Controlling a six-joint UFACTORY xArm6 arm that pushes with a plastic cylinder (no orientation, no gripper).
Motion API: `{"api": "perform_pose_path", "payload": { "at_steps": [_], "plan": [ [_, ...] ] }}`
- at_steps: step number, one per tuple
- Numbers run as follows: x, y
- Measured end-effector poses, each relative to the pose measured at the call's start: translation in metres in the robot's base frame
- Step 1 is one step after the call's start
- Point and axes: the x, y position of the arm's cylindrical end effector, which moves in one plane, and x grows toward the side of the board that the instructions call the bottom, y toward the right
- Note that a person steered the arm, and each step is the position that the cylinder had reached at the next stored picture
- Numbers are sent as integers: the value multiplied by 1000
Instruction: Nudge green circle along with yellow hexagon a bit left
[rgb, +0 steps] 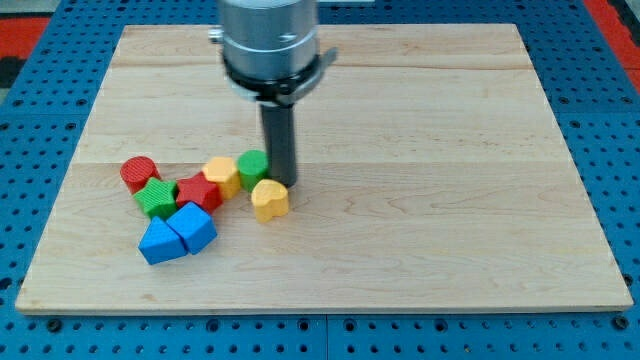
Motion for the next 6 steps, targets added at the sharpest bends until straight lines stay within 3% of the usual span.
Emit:
{"api": "perform_pose_path", "payload": {
  "at_steps": [2,4,6],
  "plan": [
    [26,-42],
    [-19,32],
    [-31,-34]
  ]
}}
